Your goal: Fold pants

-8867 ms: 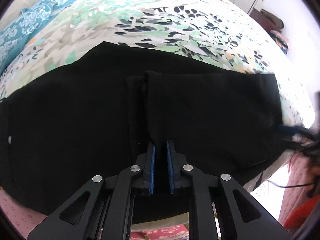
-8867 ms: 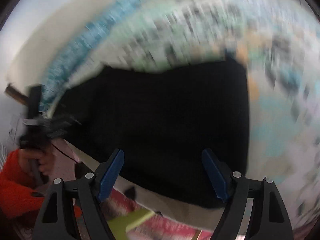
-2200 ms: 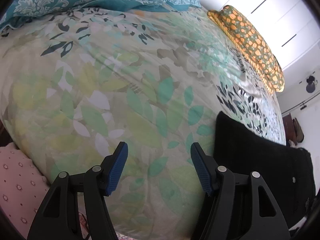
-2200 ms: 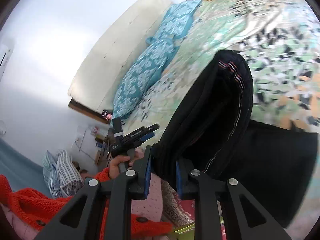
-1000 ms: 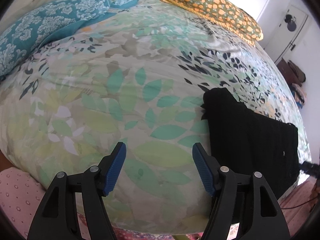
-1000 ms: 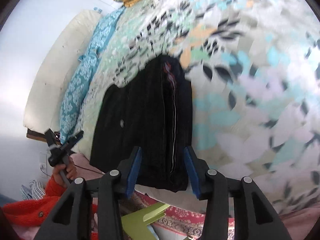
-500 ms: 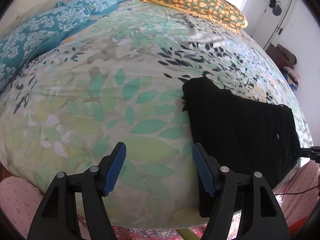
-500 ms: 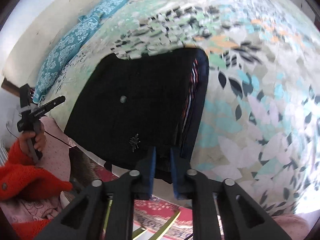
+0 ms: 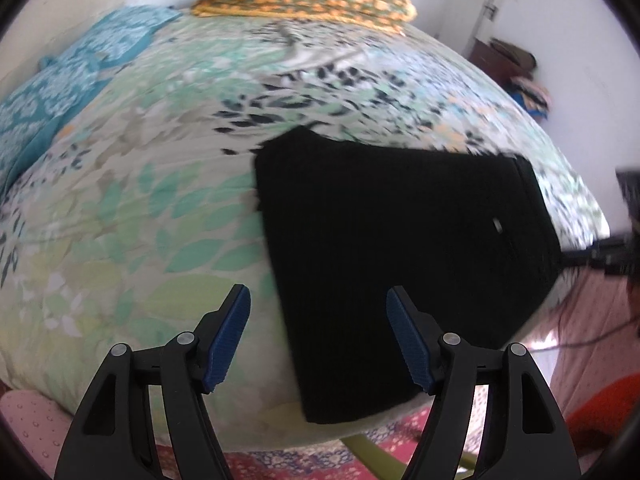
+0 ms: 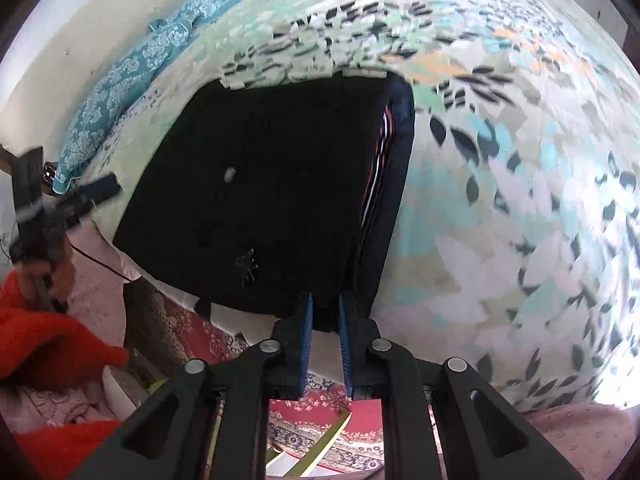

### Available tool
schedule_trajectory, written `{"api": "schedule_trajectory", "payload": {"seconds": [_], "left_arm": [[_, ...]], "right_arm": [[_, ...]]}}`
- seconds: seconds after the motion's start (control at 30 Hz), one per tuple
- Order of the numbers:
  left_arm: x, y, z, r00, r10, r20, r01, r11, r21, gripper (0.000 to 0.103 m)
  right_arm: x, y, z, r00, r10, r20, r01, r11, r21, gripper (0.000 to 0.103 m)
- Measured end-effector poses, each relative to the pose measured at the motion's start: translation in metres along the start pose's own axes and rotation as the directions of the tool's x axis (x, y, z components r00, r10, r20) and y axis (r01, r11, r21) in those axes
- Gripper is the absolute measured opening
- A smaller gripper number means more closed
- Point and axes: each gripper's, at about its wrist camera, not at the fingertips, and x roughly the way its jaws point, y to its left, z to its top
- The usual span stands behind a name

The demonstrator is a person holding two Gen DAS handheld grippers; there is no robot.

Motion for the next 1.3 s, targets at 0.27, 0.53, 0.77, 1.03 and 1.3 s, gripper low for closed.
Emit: {"api": "schedule_trajectory", "payload": {"seconds": [0.27, 0.53, 0.77, 1.03, 1.3], "left_arm": [[0.020, -0.029, -0.011, 0.998, 0.024, -0.059, -0.016, 0.992, 0.125, 0.073], [0.022, -0.042, -0.021, 0.997, 0.063, -0.052, -0.050, 0.976, 0.214, 0.077], [0.008, -0.034, -0.013, 1.000, 0.010, -0.025, -0.006, 0.989, 0.149, 0.077], [0.022, -0.039, -0.015, 0.996, 0.042, -0.075, -0.029, 0.987, 0.159, 0.080], [0.008, -0.027, -0.008, 0.995, 0.089, -0.044, -0.085, 0.992, 0.094, 0.081]], "right_arm": [[-0.016, 0.009, 0.076, 0.975, 0.028, 0.219, -0.021, 0.999, -0.033, 0.017], [0.057, -0.037, 0.096, 0.995, -0.034, 0.097, 0.021, 0.991, 0.131, 0.017], [-0.015, 0.017, 0.052, 0.987, 0.012, 0.162, -0.008, 1.000, -0.025, 0.019], [0.032, 0.033, -0.014, 0.993, -0.116, -0.031, 0.113, 0.989, -0.094, 0.020], [-0.007, 0.034, -0.025, 0.988, -0.102, 0.114, 0.102, 0.995, 0.005, 0.056]]}}
